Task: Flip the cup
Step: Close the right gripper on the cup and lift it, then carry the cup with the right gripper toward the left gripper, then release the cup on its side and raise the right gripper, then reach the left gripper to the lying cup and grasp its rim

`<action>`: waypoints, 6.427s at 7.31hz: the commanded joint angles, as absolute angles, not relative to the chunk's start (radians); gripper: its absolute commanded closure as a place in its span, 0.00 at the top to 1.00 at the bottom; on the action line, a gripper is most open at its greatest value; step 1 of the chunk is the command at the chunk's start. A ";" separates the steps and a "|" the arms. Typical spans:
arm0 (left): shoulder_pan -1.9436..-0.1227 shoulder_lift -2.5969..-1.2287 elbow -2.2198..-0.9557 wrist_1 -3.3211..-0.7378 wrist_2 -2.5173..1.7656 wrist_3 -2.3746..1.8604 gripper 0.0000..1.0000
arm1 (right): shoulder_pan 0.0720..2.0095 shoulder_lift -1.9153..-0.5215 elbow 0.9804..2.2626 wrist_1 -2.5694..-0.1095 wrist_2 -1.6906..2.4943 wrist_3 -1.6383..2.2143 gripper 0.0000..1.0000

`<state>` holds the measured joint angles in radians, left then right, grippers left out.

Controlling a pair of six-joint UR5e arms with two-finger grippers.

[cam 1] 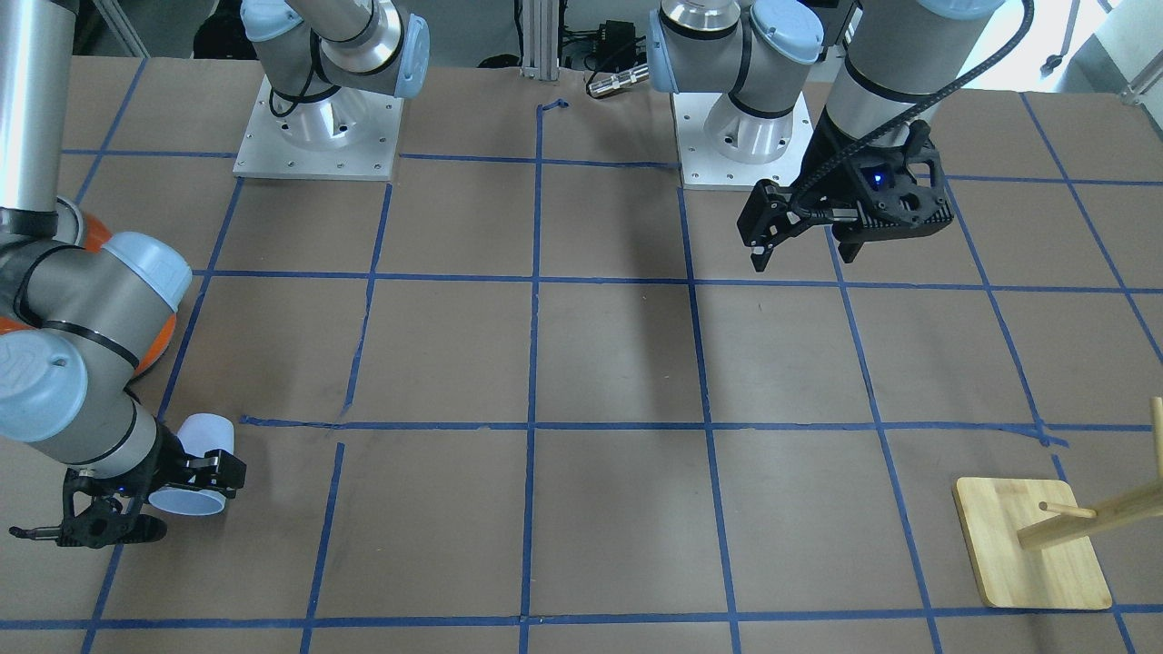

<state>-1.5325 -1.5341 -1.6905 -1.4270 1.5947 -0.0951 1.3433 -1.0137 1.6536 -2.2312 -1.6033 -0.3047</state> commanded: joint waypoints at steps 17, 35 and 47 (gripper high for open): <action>-1.531 -1.534 -1.690 -1.424 1.625 -0.094 1.00 | 1.988 -1.012 1.600 -2.381 -1.514 -0.934 0.09; -1.514 -1.546 -1.686 -1.496 1.658 -0.068 1.00 | 1.921 -1.147 1.601 -2.230 -1.509 -0.882 1.00; -1.607 -2.049 -1.713 -0.876 1.100 -0.136 1.00 | 1.600 -1.686 1.589 -1.605 -1.580 -0.275 1.00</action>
<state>-1.5813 -2.0190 -1.7147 -0.8838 1.1056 -0.1050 1.6042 -1.6848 1.5947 -1.6086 -1.5740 -0.3100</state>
